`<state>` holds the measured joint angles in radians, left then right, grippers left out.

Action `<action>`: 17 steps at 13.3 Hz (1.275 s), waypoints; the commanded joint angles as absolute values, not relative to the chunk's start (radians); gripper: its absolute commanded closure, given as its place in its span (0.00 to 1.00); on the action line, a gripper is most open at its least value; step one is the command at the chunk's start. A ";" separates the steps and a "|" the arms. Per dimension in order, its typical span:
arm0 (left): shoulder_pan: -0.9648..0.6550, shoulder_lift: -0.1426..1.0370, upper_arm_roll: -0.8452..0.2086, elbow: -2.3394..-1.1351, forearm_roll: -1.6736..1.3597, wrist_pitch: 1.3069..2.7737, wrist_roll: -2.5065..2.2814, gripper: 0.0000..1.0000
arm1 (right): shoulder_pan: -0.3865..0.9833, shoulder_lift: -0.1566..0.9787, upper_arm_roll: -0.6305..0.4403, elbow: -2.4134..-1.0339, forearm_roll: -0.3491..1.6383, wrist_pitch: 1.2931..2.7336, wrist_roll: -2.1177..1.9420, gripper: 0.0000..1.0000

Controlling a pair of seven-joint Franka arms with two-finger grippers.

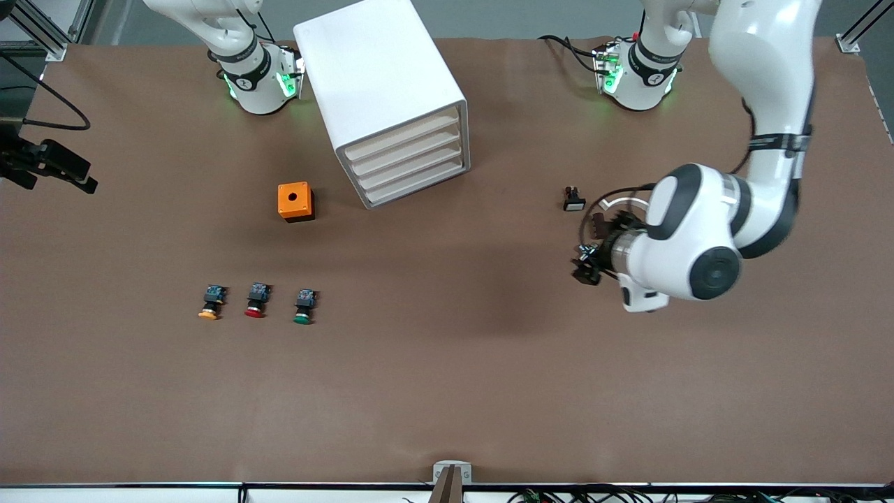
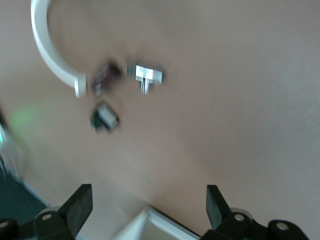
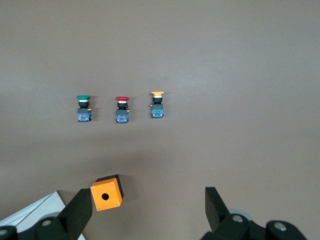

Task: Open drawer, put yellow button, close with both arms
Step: 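Grasp the drawer front of the white cabinet with the left gripper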

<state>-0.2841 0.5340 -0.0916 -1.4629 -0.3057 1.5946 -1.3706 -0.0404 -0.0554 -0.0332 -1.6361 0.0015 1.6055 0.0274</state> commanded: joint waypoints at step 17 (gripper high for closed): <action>-0.561 0.729 -0.086 -1.433 -1.083 1.572 -2.439 0.39 | -0.101 0.132 -0.025 -1.629 -0.005 1.675 0.014 0.00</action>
